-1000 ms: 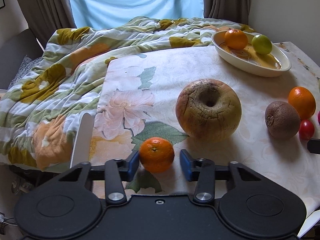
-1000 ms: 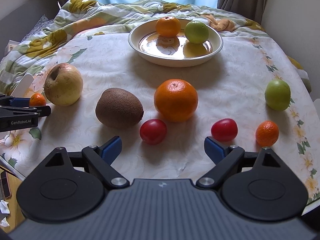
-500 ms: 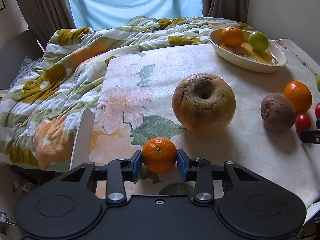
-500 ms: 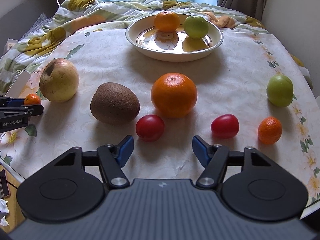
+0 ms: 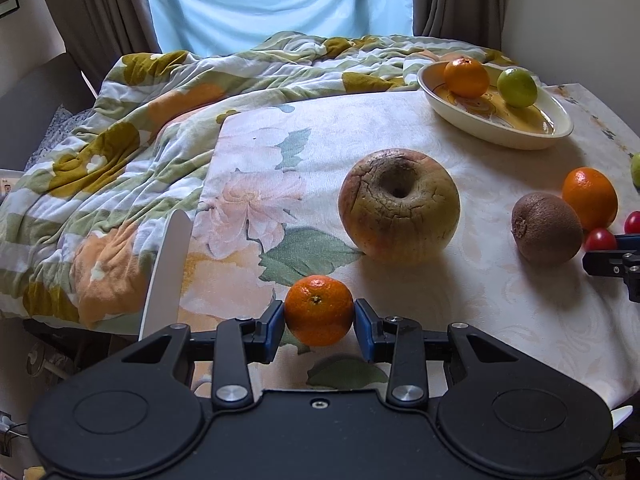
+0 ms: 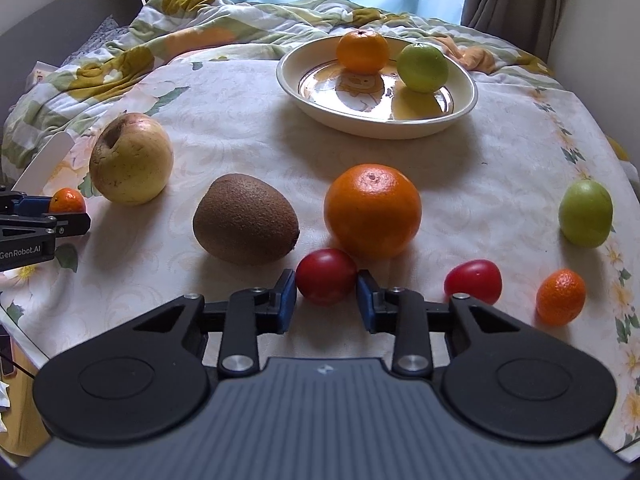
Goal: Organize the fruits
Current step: 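Grasp the small tangerine with the left tool while the right tool grasps a red tomato, then carry the tangerine and red tomato toward the white bowl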
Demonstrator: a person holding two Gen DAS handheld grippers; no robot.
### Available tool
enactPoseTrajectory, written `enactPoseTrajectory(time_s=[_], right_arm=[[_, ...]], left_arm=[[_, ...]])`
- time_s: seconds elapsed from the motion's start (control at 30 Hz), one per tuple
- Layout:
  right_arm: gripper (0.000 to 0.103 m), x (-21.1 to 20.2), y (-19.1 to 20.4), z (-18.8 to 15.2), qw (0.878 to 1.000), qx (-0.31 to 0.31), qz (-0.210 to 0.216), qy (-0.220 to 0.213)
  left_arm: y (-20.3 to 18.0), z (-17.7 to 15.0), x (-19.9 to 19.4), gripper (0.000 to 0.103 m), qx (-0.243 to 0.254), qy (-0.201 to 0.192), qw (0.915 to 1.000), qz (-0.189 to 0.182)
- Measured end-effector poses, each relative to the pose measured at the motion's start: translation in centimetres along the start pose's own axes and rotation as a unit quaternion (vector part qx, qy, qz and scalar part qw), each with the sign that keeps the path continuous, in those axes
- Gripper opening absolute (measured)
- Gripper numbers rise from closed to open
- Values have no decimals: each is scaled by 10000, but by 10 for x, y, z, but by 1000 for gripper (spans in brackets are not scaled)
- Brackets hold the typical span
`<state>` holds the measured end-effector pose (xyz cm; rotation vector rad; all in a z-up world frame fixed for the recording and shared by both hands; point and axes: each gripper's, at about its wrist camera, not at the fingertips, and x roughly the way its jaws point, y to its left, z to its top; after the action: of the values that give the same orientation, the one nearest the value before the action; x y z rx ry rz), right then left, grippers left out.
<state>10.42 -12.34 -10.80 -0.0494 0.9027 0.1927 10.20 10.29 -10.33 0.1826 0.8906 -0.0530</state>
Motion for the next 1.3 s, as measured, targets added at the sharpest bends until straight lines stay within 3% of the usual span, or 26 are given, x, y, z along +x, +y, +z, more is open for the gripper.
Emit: enactPoseTrajectory(time_s=[0.47, 0.73, 1.3], right_arm=[[47, -36, -21, 6, 9997, 9, 198, -139], [47, -66, -51, 13, 9993, -17, 250, -269], [47, -111, -124, 56, 9957, -677, 500, -396]], left_arm=[[-25, 3, -42, 41, -415, -49, 9990, 125], [-54, 15, -75, 41, -596, -279, 9977, 190], [-122, 82, -110, 41, -921, -751, 9927, 215]])
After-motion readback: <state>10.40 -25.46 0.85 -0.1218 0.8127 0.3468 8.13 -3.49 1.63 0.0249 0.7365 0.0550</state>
